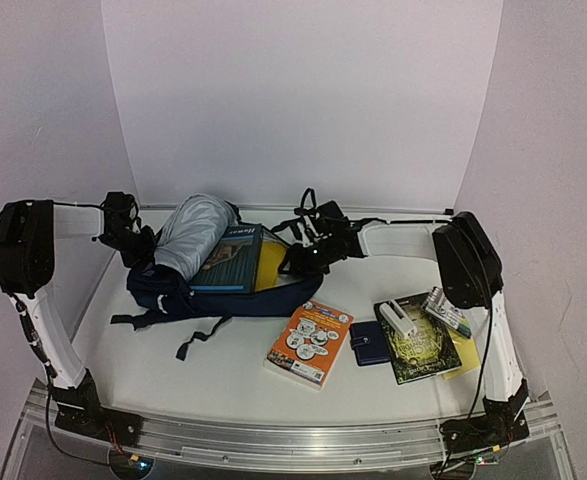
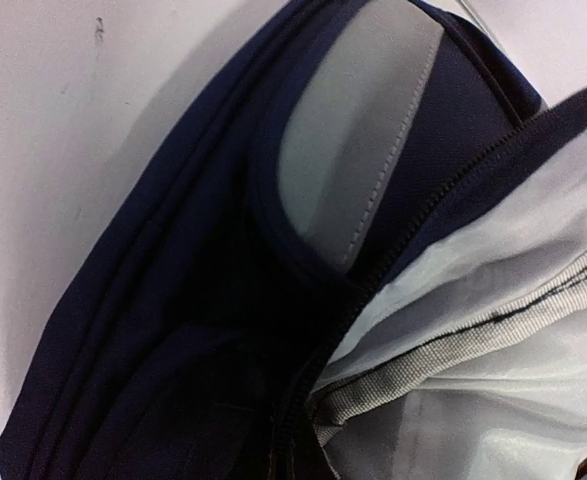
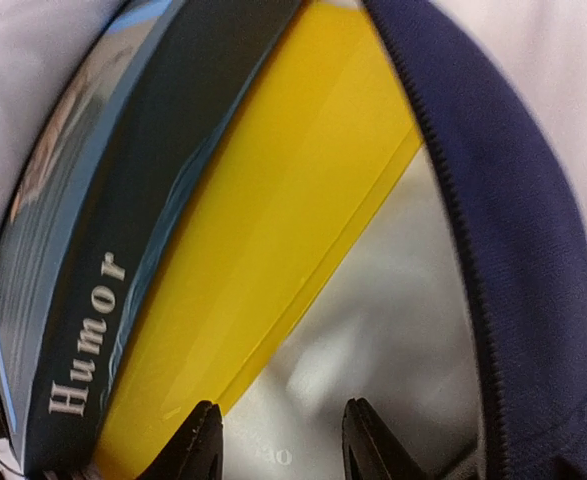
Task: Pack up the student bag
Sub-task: Adjust the student bag at the center of the board.
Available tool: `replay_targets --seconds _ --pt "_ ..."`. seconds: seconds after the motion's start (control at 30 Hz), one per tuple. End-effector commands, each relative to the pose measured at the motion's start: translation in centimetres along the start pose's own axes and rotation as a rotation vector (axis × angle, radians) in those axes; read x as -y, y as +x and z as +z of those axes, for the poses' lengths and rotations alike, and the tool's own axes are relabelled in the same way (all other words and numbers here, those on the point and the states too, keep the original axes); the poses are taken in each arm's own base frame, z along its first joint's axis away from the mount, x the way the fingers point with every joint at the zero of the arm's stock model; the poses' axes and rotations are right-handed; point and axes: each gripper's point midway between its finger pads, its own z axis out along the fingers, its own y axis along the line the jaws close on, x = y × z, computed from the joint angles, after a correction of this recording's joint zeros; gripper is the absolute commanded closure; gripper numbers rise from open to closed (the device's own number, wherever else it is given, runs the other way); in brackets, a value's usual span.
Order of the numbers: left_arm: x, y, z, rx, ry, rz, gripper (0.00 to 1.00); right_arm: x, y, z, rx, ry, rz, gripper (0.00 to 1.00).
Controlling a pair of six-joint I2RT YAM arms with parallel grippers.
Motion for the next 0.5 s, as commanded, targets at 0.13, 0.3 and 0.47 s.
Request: replay_targets --seconds 0.13,0.3,0.47 --pt "-2.7 8.0 2.4 -0.232 0.006 -0.159 1.0 6.5 -4.5 1.6 -0.002 0.142 -0.024 0.59" --pt "-2.5 9.5 2.9 -0.243 0.05 -0.2 1.0 4.9 -6.4 0.0 0.025 0.097 -0.075 0.59" --pt "-0.7 9.6 3.5 -0.259 0.174 -0.225 1.0 0.0 -6.2 -1.3 0.017 -0.022 -0.105 0.64"
